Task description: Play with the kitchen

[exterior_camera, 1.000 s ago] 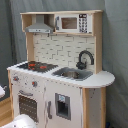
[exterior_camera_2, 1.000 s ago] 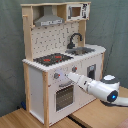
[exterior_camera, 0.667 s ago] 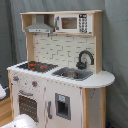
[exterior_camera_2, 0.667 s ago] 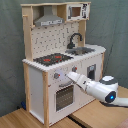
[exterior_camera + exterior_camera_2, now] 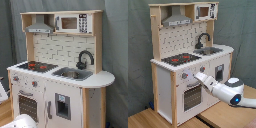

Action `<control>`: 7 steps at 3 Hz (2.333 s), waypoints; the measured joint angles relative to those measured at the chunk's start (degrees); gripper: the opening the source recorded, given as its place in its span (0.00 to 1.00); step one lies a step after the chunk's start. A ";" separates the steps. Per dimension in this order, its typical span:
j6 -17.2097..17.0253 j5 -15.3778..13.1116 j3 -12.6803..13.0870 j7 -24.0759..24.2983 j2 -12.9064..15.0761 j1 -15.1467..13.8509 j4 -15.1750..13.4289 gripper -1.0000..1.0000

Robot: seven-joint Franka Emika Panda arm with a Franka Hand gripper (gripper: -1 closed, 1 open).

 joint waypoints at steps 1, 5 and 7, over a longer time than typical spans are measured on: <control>0.79 -2.29 0.02 5.48 -0.03 -1.05 0.03 1.00; 2.68 -6.56 -0.03 24.53 -0.04 -11.33 6.81 1.00; 2.68 -13.44 0.01 25.10 -0.03 -16.19 11.78 1.00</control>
